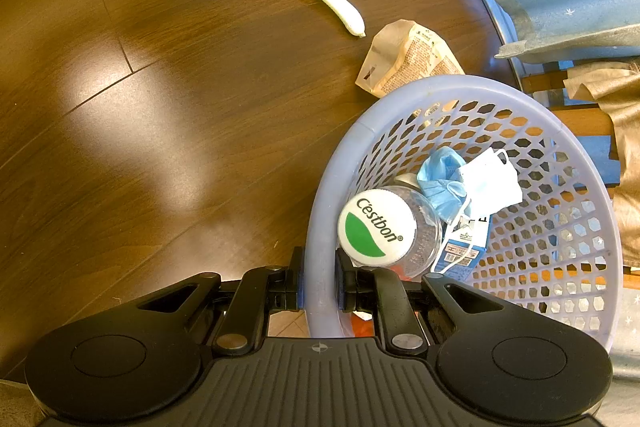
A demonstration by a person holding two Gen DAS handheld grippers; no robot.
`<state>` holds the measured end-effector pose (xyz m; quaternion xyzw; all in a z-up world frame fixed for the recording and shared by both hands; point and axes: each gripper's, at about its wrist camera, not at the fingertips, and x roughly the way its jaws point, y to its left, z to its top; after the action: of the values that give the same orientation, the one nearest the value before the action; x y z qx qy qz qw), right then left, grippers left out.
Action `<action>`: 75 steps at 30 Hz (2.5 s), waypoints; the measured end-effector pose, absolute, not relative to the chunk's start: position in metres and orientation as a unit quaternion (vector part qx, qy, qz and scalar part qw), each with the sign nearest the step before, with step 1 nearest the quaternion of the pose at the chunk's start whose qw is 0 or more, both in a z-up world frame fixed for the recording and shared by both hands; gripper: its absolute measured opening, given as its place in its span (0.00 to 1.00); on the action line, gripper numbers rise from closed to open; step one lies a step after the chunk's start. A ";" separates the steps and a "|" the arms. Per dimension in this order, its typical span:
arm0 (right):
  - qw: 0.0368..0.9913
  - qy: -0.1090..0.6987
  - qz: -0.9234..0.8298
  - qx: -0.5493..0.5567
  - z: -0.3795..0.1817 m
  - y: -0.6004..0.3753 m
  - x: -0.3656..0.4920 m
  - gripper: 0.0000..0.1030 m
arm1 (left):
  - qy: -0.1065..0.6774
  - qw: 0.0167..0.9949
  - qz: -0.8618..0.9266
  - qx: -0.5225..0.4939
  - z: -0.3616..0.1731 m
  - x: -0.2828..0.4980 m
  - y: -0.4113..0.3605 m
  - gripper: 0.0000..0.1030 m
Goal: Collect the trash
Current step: 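Move the open left gripper down toward the red bottle cap, then grasp the red bottle cap with the left gripper and lift it, then carry the red cap into the basket and open the left gripper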
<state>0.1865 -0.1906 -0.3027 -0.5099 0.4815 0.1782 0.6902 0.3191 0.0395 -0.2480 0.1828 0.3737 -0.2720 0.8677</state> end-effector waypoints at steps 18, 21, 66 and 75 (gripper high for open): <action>0.686 0.482 0.180 -0.515 -0.303 -0.190 0.183 0.11 | 0.414 0.847 -0.241 0.231 -0.321 0.307 0.079 0.85; 0.686 0.482 0.180 -0.515 -0.303 -0.190 0.183 0.11 | 0.415 0.847 -0.244 0.226 -0.328 0.311 0.078 0.84; 0.686 0.482 0.180 -0.515 -0.302 -0.191 0.182 0.11 | 0.472 0.807 -0.271 0.229 -0.356 0.290 0.085 0.22; 0.686 0.483 0.180 -0.514 -0.302 -0.191 0.182 0.11 | 0.439 0.820 -0.298 0.215 -0.316 0.288 0.056 0.22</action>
<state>0.1823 -0.1913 -0.3023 -0.5136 0.4825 0.1797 0.6864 0.2883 0.0560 -0.3163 0.2153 0.4390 -0.2977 0.8199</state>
